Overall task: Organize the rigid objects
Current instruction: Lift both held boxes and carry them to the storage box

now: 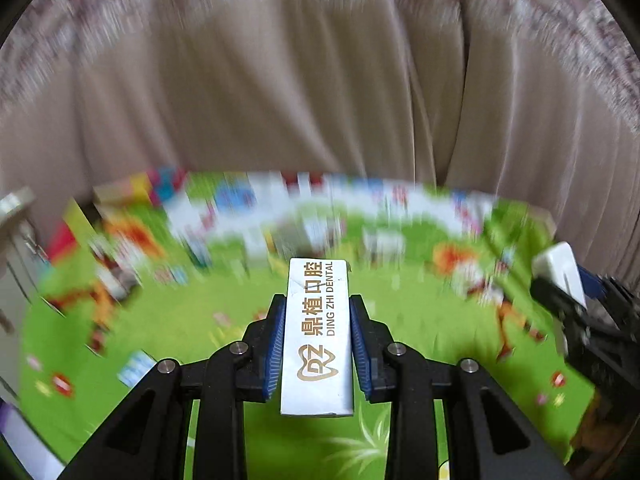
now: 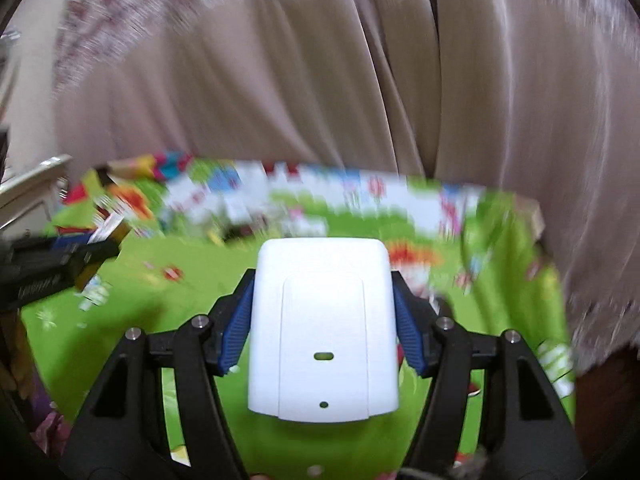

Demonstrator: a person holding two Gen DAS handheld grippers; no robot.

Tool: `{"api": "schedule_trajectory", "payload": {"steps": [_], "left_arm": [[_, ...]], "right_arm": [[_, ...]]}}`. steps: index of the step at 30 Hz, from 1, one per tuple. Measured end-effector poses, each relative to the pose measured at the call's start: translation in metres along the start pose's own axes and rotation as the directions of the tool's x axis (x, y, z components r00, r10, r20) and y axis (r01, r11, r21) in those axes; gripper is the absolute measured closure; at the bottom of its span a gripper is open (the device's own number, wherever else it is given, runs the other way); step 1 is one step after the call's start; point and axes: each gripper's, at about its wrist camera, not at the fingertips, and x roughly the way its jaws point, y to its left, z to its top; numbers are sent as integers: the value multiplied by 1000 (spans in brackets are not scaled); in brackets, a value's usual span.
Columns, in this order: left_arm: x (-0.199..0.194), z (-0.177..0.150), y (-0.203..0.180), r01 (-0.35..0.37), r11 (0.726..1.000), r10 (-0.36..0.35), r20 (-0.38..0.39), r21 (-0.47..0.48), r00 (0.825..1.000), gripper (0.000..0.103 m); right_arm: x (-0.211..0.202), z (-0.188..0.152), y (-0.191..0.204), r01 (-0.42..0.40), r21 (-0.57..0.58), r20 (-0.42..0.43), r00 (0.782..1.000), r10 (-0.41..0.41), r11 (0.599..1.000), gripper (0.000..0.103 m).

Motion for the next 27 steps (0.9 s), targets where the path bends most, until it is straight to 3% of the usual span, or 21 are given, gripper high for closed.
{"api": "schedule_trajectory", "payload": {"steps": [3, 4, 8, 11, 27], "left_arm": [[-51, 20, 4, -40, 999, 41, 167, -10, 985, 71], [-67, 26, 5, -51, 999, 53, 215, -16, 975, 71], [-103, 36, 15, -57, 998, 67, 297, -41, 953, 71], [-113, 35, 22, -59, 997, 71, 297, -49, 952, 71], [-130, -20, 75, -120, 987, 139, 185, -108, 973, 71]], "right_arm": [[-58, 29, 19, 16, -36, 202, 979, -8, 999, 36], [-78, 40, 25, 22, -47, 274, 962, -8, 999, 36], [-127, 67, 44, 28, -84, 434, 901, 11, 996, 36], [-138, 73, 54, 2, -94, 449, 892, 41, 996, 36], [-137, 64, 102, -130, -201, 365, 910, 198, 971, 36]]}}
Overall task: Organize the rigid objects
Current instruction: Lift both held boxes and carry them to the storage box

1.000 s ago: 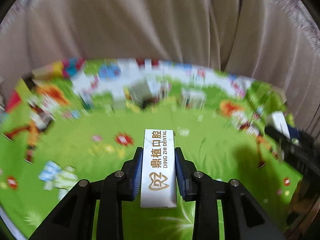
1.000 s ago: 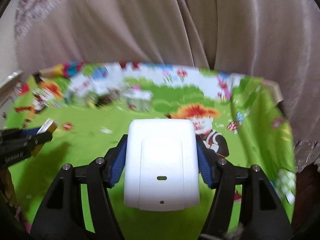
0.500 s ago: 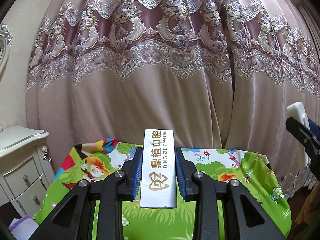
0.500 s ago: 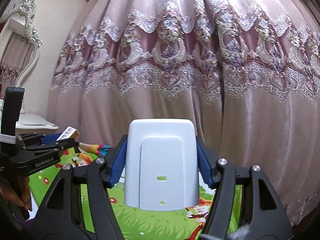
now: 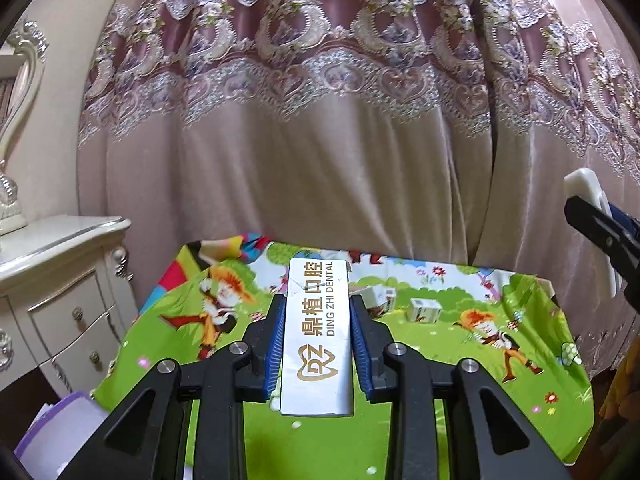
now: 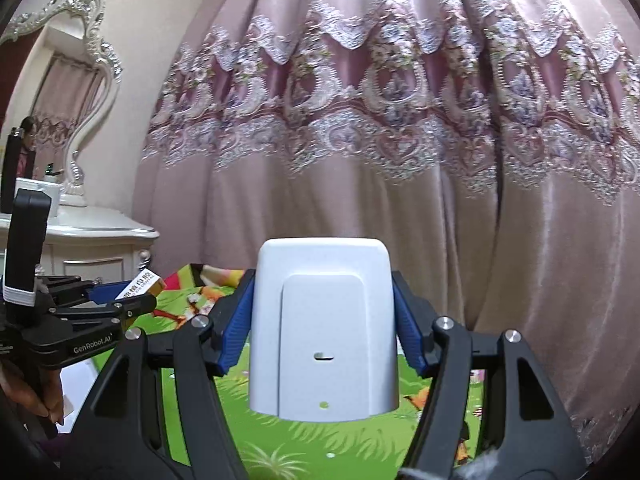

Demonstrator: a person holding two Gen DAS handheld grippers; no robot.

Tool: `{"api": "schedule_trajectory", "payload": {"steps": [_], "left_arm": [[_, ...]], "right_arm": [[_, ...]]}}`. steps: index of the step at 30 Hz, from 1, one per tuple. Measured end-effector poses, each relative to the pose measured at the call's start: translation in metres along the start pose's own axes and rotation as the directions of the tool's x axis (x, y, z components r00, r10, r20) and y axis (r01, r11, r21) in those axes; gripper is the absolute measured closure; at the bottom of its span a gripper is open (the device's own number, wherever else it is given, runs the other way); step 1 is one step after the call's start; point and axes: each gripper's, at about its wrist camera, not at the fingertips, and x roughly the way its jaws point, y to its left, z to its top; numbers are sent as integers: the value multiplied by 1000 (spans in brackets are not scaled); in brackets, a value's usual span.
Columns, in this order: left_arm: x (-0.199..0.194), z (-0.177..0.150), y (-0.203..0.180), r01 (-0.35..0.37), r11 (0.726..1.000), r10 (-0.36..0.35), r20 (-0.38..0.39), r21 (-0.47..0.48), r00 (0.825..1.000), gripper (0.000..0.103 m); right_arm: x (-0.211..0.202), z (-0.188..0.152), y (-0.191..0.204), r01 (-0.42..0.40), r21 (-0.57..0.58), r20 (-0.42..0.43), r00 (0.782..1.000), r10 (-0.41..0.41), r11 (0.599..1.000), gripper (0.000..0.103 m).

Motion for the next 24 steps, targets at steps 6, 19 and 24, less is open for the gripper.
{"api": "schedule_trajectory", "payload": {"steps": [6, 19, 24], "left_arm": [[-12, -11, 27, -57, 998, 56, -23, -23, 998, 71], [-40, -33, 86, -189, 979, 185, -59, -81, 981, 71], [-51, -48, 115, -252, 961, 242, -89, -117, 966, 71]], "right_arm": [[7, 3, 28, -110, -13, -20, 994, 110, 994, 36], [18, 0, 114, -364, -117, -84, 931, 356, 924, 36], [18, -1, 150, -444, -172, -103, 896, 432, 880, 36]]}}
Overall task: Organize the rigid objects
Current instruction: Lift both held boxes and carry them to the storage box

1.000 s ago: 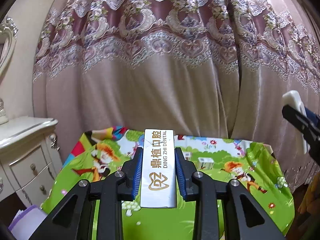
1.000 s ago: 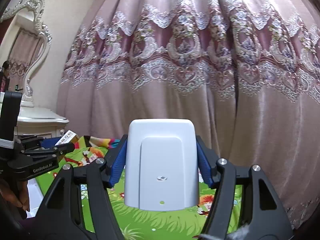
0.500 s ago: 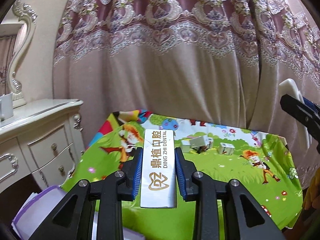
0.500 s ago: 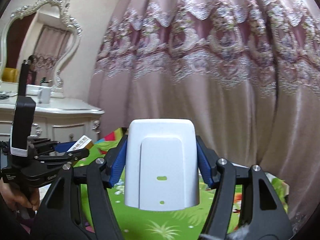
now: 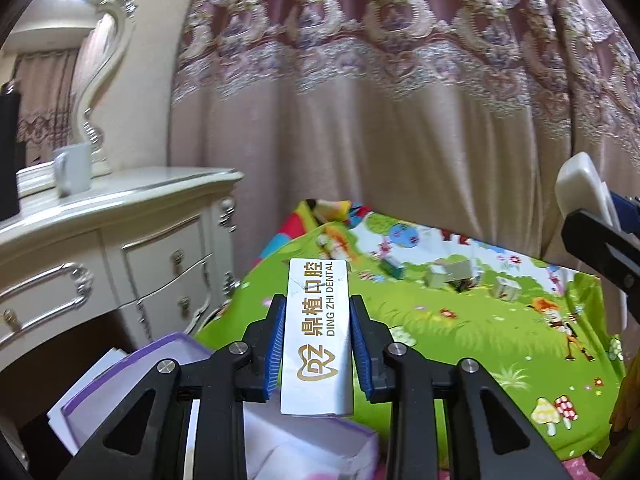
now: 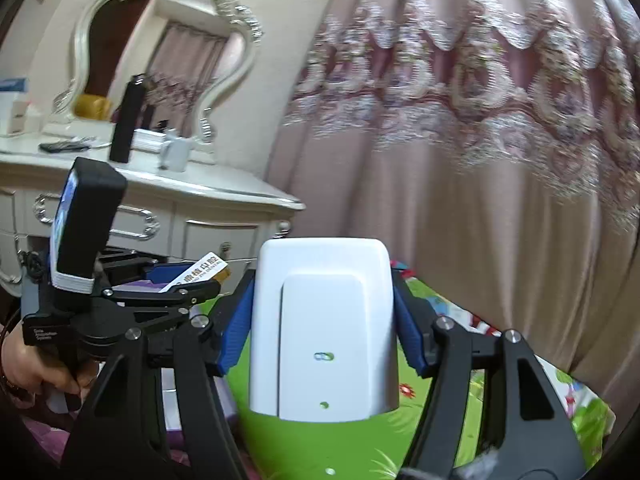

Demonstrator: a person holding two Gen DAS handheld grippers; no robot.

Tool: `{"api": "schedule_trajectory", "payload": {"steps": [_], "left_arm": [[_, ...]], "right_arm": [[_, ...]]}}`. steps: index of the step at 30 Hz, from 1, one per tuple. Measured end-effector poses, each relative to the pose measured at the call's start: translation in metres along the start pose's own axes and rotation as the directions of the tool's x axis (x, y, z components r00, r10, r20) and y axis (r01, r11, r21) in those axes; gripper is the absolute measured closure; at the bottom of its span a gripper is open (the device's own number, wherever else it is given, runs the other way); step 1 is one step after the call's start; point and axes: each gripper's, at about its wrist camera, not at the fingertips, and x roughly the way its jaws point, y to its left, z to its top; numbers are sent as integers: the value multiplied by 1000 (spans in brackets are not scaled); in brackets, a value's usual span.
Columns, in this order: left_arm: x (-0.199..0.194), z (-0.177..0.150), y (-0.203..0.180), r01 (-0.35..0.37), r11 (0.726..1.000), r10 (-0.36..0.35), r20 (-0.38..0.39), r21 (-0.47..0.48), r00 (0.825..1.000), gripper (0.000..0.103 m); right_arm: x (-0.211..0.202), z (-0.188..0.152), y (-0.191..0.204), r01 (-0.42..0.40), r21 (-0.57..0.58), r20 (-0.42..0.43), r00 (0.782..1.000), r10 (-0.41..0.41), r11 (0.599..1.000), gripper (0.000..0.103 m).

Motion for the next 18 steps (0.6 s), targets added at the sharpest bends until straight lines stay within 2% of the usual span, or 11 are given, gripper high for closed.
{"api": "schedule_trajectory", "payload": {"steps": [5, 11, 14, 18], "left_arm": [[2, -17, 31, -64, 997, 61, -52, -45, 997, 71], [4, -40, 64, -137, 986, 126, -117, -90, 985, 71], [5, -49, 77, -172, 979, 156, -144, -106, 977, 71], [8, -54, 91, -214, 969, 191, -175, -126, 966, 71]], "right_arm": [[19, 1, 32, -92, -59, -36, 995, 90, 994, 36], [40, -4, 74, -207, -132, -87, 977, 196, 969, 36], [51, -8, 92, -261, -161, -131, 962, 241, 952, 36], [77, -22, 115, -356, -155, -242, 918, 314, 921, 36]]}}
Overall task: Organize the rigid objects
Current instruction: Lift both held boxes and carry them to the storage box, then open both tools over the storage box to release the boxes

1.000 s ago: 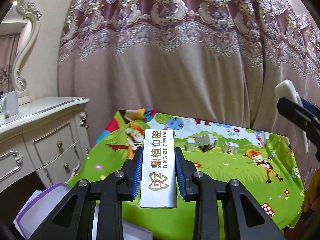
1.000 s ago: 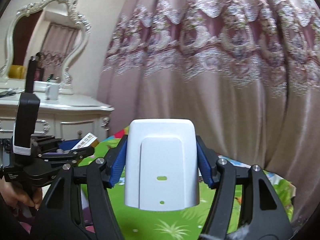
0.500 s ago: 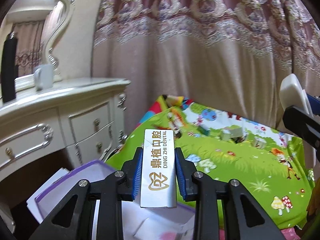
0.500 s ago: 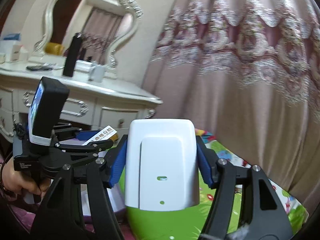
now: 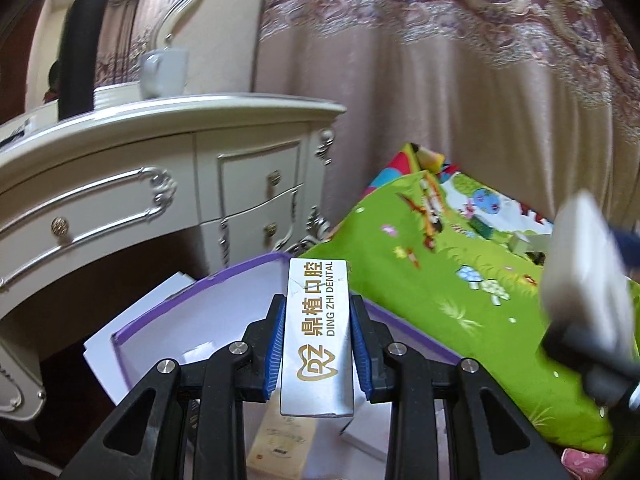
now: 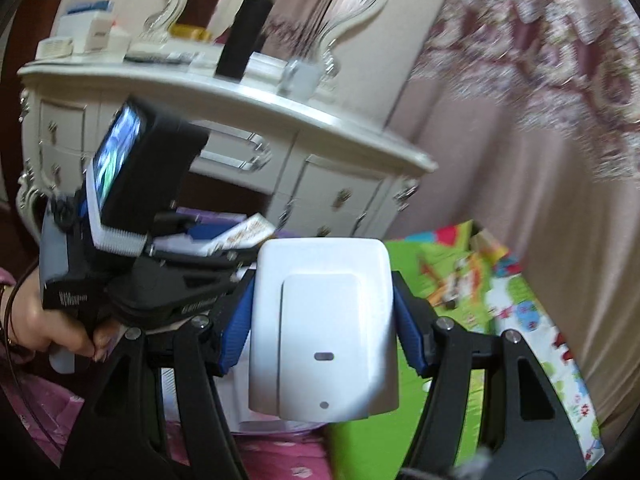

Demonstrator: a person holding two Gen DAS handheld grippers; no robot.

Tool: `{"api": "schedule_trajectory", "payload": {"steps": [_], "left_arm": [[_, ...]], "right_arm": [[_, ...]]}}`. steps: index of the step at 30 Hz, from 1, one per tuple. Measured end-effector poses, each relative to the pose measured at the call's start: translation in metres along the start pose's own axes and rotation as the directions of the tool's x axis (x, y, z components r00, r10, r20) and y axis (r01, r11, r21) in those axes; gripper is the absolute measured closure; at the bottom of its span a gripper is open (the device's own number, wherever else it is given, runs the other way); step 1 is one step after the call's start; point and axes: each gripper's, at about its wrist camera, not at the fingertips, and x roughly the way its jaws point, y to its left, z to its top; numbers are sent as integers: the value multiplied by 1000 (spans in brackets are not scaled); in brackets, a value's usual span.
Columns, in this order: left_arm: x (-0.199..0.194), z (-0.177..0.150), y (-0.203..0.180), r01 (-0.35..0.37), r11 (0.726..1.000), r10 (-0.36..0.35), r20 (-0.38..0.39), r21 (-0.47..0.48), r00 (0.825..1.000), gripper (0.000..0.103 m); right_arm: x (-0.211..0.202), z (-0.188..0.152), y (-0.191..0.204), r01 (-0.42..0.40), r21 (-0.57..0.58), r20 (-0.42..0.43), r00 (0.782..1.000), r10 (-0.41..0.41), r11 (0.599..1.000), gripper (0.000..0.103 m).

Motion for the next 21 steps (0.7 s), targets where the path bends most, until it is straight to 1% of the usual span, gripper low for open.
{"api": "schedule_trajectory", "payload": {"steps": [4, 10, 14, 18, 19, 20, 21], "left_arm": [[8, -1, 10, -47, 999, 47, -24, -3, 999, 71], [23, -8, 26, -94, 995, 91, -97, -28, 991, 71], [30, -11, 31, -126, 992, 123, -123, -18, 985, 71], [37, -12, 34, -162, 986, 157, -148, -22, 976, 69], [38, -12, 35, -178, 984, 172, -150, -26, 974, 60], [38, -11, 35, -208, 978, 201, -150, -32, 968, 39], [38, -11, 35, -229, 973, 221, -150, -38, 964, 26]], "right_arm": [[24, -9, 14, -69, -19, -79, 995, 67, 997, 36], [62, -19, 28, -149, -45, -186, 973, 138, 988, 36], [76, -27, 33, -188, -17, -217, 960, 180, 982, 36], [82, -34, 34, -226, 14, -219, 950, 223, 974, 36], [83, -35, 33, -246, 29, -211, 946, 247, 969, 36], [83, -36, 32, -260, 41, -209, 942, 263, 965, 36], [83, -38, 31, -267, 53, -209, 939, 272, 962, 34]]}}
